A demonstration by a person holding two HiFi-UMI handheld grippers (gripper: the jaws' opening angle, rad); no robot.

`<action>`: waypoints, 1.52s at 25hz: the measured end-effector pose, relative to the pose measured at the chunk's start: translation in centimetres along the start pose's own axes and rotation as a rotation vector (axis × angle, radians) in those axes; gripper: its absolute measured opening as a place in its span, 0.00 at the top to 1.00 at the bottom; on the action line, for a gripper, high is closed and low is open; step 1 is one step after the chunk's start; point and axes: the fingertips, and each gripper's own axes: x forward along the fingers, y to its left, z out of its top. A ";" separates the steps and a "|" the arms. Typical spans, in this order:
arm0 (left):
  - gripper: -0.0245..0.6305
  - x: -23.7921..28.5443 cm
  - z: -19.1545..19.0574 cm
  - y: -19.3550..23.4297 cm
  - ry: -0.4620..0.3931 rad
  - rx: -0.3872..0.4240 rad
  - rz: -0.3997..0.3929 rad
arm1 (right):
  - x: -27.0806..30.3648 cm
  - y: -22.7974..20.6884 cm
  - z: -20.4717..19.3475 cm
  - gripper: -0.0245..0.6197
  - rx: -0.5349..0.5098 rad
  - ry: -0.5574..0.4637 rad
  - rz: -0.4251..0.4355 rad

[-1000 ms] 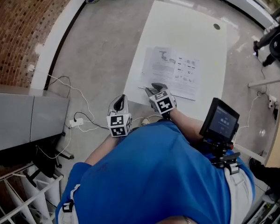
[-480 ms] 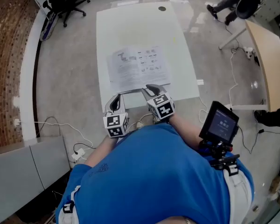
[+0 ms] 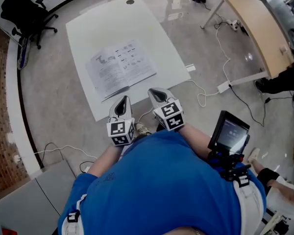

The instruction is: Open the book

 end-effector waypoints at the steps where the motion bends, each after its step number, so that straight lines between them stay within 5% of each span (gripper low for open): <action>1: 0.95 0.0 0.0 -0.7 -0.002 0.002 -0.011 | -0.7 -0.2 -0.1 0.96 0.001 -0.009 -0.008; 15: 0.95 -3.8 -0.2 -10.8 -0.034 0.034 0.036 | -10.9 -1.7 -0.3 0.96 -0.050 -0.147 0.042; 24: 0.95 -9.6 -3.3 -17.3 -0.036 -0.001 0.111 | -18.2 0.1 -5.5 0.96 -0.040 -0.149 0.120; 38: 0.95 -11.5 -2.2 -17.6 -0.079 0.027 0.093 | -18.9 0.9 -5.3 0.96 -0.053 -0.177 0.083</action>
